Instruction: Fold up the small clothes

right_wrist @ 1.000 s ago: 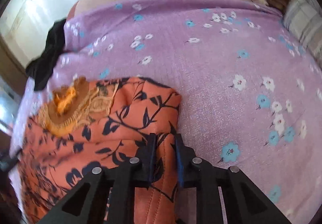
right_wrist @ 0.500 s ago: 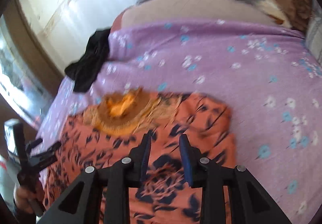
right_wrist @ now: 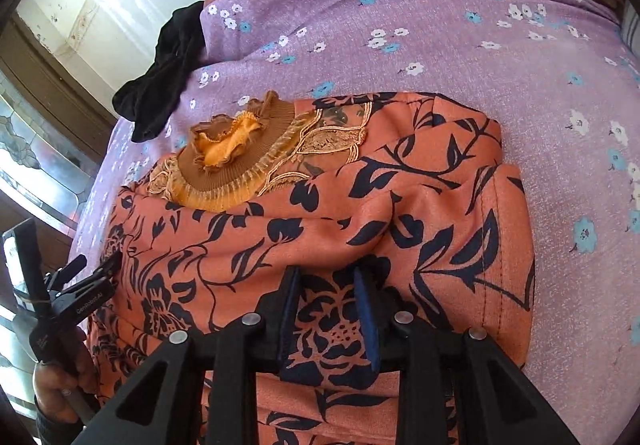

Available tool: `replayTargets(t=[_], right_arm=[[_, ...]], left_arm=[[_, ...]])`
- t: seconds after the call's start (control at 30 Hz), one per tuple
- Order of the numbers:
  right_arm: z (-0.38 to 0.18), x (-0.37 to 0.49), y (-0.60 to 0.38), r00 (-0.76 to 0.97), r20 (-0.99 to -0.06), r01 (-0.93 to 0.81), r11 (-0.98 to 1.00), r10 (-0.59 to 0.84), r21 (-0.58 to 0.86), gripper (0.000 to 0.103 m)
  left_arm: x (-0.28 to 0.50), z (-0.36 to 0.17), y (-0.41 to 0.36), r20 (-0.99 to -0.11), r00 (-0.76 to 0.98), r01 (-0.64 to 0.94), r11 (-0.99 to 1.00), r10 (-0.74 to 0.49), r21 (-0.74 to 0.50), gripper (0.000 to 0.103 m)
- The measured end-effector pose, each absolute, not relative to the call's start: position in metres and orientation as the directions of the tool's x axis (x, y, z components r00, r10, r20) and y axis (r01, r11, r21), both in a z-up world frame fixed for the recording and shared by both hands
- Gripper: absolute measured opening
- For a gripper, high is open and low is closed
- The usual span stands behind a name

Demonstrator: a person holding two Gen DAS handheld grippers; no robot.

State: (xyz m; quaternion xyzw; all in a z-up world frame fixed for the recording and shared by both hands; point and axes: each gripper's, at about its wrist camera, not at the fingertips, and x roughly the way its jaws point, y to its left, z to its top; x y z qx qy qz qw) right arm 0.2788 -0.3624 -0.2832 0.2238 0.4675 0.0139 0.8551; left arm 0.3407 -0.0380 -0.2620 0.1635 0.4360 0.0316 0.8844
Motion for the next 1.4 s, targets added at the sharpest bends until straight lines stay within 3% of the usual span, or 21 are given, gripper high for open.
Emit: replayTargets(t=[0.1, 0.2, 0.27, 0.37, 0.43, 0.5, 0.6, 0.7, 0.77, 1.0, 1.13, 1.23, 1.4], right_arm=[[-0.279, 0.280, -0.354, 0.585, -0.758, 0.119, 0.894, 0.288, 0.431, 0.074], [-0.279, 0.285, -0.340, 0.584, -0.778, 0.124, 0.922, 0.232, 0.368, 0.082], [-0.278, 0.285, -0.334, 0.592, -0.782, 0.147, 0.928, 0.194, 0.341, 0.082], [-0.274, 0.283, -0.330, 0.595, -0.793, 0.174, 0.943, 0.127, 0.282, 0.072], [-0.266, 0.278, -0.330, 0.608, -0.783, 0.159, 0.946, 0.130, 0.281, 0.045], [-0.258, 0.269, -0.337, 0.630, -0.761, 0.164, 0.931, 0.155, 0.326, 0.038], [-0.255, 0.256, -0.334, 0.622, -0.772, 0.164, 0.943, 0.128, 0.288, 0.038], [-0.276, 0.253, -0.325, 0.547, -0.826, 0.163, 0.950, 0.136, 0.265, 0.039], [-0.270, 0.247, -0.316, 0.554, -0.827, 0.138, 0.969, 0.096, 0.205, 0.038], [-0.265, 0.235, -0.313, 0.499, -0.851, 0.113, 0.962, 0.163, 0.250, 0.038], [-0.244, 0.233, -0.319, 0.578, -0.779, 0.098, 0.927, 0.243, 0.361, 0.039], [-0.227, 0.244, -0.312, 0.652, -0.728, 0.047, 0.947, 0.213, 0.319, 0.039], [-0.249, 0.285, -0.307, 0.624, -0.733, -0.012, 0.941, 0.271, 0.338, 0.039]], left_arm=[[0.344, -0.267, -0.030, -0.769, 0.611, 0.056, 0.958, 0.189, 0.280, 0.103], [0.346, -0.271, -0.018, -0.796, 0.593, 0.032, 0.985, 0.120, 0.172, 0.103], [0.347, -0.272, -0.012, -0.813, 0.575, 0.024, 0.991, 0.094, 0.131, 0.103], [0.346, -0.267, -0.010, -0.855, 0.512, 0.034, 0.993, 0.080, 0.114, 0.103], [0.337, -0.256, -0.009, -0.864, 0.495, 0.032, 0.992, 0.090, 0.122, 0.103], [0.321, -0.240, -0.010, -0.825, 0.554, 0.014, 0.989, 0.116, 0.148, 0.103], [0.303, -0.226, -0.019, -0.804, 0.590, 0.046, 0.990, 0.080, 0.133, 0.103], [0.292, -0.238, -0.033, -0.844, 0.535, 0.110, 0.989, 0.027, 0.101, 0.103], [0.288, -0.261, -0.042, -0.893, 0.443, 0.133, 0.980, 0.076, 0.149, 0.103], [0.278, -0.260, -0.037, -0.914, 0.401, 0.113, 0.987, 0.058, 0.112, 0.103], [0.275, -0.241, -0.040, -0.870, 0.491, 0.119, 0.987, 0.039, 0.112, 0.103], [0.274, -0.233, -0.049, -0.853, 0.521, 0.160, 0.984, -0.015, 0.081, 0.103], [0.283, -0.254, -0.069, -0.892, 0.451, 0.220, 0.970, -0.005, 0.106, 0.103]])
